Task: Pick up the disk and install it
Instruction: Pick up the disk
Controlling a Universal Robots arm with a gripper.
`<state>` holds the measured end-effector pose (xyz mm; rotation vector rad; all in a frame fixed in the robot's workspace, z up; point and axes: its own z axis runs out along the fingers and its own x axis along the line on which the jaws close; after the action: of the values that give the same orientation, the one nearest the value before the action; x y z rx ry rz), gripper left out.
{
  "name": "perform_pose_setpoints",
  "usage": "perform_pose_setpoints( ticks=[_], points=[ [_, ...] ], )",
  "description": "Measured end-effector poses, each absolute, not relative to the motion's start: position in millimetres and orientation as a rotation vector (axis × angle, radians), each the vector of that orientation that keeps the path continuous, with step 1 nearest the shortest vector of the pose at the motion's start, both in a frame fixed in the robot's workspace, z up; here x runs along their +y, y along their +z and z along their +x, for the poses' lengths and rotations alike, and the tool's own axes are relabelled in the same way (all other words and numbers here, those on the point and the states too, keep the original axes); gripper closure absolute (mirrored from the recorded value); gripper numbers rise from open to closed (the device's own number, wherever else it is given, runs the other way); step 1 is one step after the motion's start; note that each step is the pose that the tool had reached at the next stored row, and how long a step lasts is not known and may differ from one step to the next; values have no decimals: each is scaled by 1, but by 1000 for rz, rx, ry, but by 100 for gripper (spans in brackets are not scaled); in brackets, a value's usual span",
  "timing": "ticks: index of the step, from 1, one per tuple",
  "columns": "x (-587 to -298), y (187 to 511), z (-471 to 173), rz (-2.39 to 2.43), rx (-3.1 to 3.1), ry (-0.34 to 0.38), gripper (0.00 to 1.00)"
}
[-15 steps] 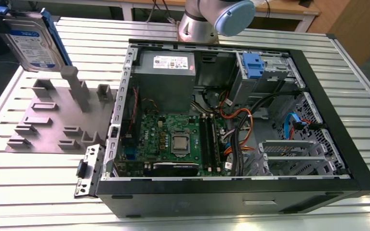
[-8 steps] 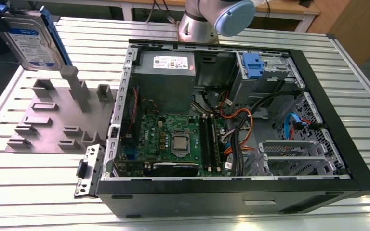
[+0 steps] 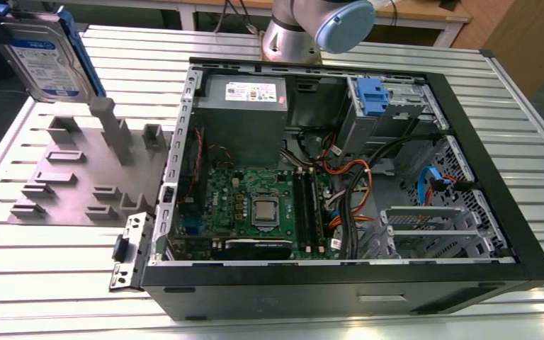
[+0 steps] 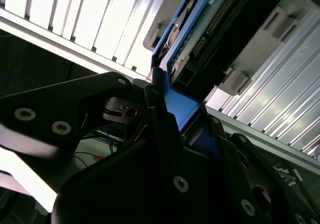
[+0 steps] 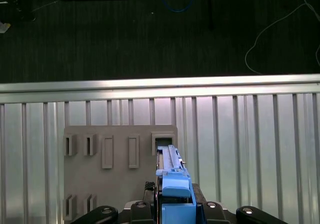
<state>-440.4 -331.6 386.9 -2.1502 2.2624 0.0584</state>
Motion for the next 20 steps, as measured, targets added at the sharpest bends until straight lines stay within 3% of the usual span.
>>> perform_pose_setpoints(
  ticks=[20],
  points=[
    [-332,395,-440,-2150,2262,58,64]
  ],
)
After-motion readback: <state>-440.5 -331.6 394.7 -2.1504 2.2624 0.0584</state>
